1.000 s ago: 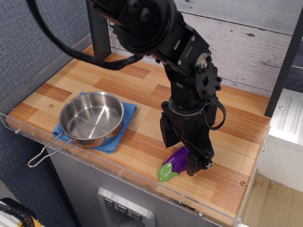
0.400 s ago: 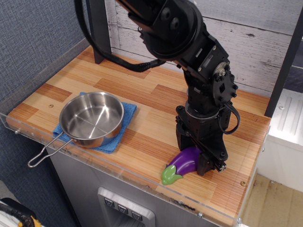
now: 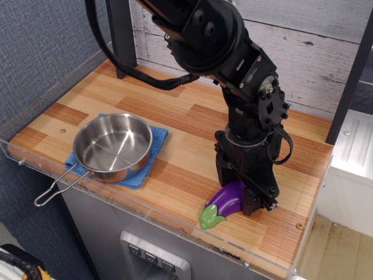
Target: Place the eggplant behind the pot.
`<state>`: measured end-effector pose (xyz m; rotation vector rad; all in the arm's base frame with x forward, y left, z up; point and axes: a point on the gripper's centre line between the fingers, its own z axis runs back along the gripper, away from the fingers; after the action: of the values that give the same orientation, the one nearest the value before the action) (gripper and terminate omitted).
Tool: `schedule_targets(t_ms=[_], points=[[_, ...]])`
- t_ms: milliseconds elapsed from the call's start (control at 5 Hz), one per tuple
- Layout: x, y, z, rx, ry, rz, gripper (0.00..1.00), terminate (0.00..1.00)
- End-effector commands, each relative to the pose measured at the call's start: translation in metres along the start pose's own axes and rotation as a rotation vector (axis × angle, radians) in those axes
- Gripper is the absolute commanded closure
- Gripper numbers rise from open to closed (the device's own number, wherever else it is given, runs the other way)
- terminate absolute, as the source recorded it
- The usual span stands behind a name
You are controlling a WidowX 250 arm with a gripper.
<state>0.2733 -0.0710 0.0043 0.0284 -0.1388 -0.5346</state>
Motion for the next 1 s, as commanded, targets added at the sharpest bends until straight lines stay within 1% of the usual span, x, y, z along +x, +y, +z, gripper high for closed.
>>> schedule_targets(t_ms=[0, 200, 400, 600, 800], points=[[-0.013, 0.042, 0.045, -0.04, -0.123, 0.149, 1.0, 0.0], [-0.009, 0.072, 0.055, -0.069, -0.158, 0.238, 1.0, 0.0], [-0.003, 0.114, 0.063, -0.05, -0.164, 0.35, 1.0, 0.0], [0.007, 0.16, 0.062, -0.006, -0.142, 0.462, 1.0, 0.0], [0.019, 0.202, 0.058, 0.038, -0.125, 0.54, 1.0, 0.0]])
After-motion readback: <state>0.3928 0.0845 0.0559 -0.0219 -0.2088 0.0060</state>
